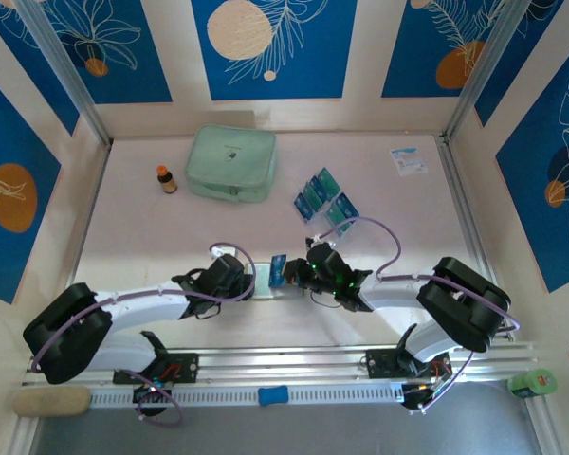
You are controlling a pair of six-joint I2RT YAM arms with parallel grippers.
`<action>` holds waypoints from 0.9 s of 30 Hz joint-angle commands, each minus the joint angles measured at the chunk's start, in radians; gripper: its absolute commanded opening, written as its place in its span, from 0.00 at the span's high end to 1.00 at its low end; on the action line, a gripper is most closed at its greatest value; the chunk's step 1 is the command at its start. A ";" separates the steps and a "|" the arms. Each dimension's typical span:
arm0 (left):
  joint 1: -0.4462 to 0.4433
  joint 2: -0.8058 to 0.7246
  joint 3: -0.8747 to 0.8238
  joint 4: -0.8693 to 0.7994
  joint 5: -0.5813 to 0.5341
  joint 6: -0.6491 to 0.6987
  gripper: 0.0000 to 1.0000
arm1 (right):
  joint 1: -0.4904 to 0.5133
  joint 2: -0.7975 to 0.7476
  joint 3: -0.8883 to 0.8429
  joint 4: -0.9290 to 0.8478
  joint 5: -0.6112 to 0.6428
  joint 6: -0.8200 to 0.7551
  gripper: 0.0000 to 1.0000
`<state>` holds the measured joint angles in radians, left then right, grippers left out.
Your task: Put the credit cards into the card holder
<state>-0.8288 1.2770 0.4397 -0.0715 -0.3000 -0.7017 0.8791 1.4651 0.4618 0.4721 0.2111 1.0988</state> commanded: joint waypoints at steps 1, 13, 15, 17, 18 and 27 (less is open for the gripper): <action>0.006 -0.012 -0.006 -0.063 -0.023 -0.009 0.15 | 0.011 0.018 -0.017 0.028 0.018 0.016 1.00; 0.006 -0.015 -0.007 -0.062 -0.024 -0.010 0.15 | 0.015 0.045 -0.037 0.074 0.005 0.042 1.00; 0.007 -0.017 -0.007 -0.062 -0.024 -0.010 0.15 | 0.015 0.041 -0.040 0.076 0.005 0.042 1.00; 0.007 -0.019 -0.008 -0.061 -0.024 -0.011 0.15 | 0.016 0.035 -0.046 0.074 0.010 0.044 1.00; 0.006 -0.021 -0.009 -0.061 -0.023 -0.012 0.15 | 0.015 0.031 -0.050 0.073 0.012 0.044 1.00; 0.005 -0.021 -0.010 -0.059 -0.024 -0.011 0.15 | 0.013 0.009 -0.077 0.067 0.031 0.047 1.00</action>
<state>-0.8288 1.2705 0.4397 -0.0868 -0.3012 -0.7021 0.8845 1.4948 0.3985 0.5396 0.2111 1.1358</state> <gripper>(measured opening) 0.849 0.054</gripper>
